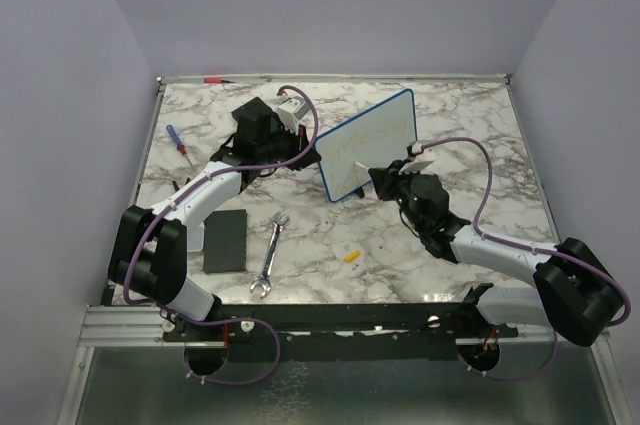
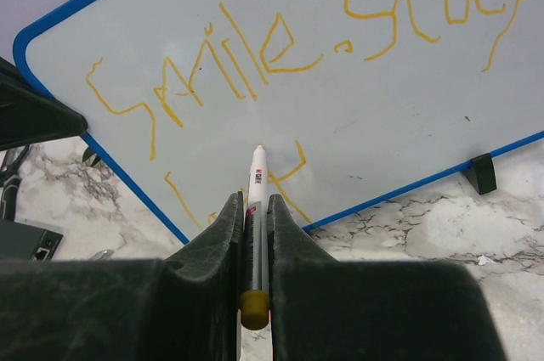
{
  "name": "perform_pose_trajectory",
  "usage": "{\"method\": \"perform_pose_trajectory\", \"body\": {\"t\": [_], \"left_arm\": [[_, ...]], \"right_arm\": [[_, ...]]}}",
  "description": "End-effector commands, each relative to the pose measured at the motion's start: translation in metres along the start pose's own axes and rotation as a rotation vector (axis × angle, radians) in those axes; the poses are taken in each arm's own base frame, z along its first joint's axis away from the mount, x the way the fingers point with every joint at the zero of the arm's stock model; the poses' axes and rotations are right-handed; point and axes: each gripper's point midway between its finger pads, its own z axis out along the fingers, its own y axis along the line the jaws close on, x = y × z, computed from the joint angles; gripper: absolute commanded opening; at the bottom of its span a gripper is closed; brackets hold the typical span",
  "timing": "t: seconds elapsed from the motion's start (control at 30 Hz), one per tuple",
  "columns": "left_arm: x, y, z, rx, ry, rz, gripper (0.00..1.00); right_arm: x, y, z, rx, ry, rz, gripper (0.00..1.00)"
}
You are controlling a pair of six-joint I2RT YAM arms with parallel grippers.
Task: Write a sentence on the whiteboard
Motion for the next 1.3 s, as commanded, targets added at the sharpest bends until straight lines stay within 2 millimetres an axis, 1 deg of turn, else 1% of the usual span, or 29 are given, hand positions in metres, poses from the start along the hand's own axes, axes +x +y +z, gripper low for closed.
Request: {"method": "perform_pose_trajectory", "body": {"t": [0.0,0.2,0.47,0.6,0.77,0.97,1.27], "left_arm": [[0.009,-0.008,-0.002,0.012,0.039,-0.007,0.0],[0.009,-0.009,-0.002,0.013,0.039,-0.004,0.0],[0.009,-0.008,-0.002,0.009,0.039,-0.004,0.0],[0.009,-0.008,-0.002,0.009,0.038,-0.003,0.0],[0.009,-0.008,-0.002,0.01,0.04,-0.003,0.0],[0.009,-0.008,-0.003,0.009,0.038,-0.003,0.0],[0.008,-0.009,-0.003,0.01,0.035,0.0,0.0]], "right_arm": [[-0.011,-0.005,0.004,0.055,-0.03,-0.001,0.01],[-0.011,-0.011,0.005,0.088,-0.032,-0.008,0.01],[-0.004,-0.017,0.007,0.119,-0.019,-0.017,0.01],[-0.004,-0.018,0.008,0.124,-0.018,-0.023,0.01],[-0.005,-0.011,0.009,0.08,-0.016,-0.037,0.01],[-0.009,0.009,0.006,-0.034,-0.024,-0.067,0.01],[-0.005,0.017,0.003,-0.085,-0.005,-0.077,0.01]]}}
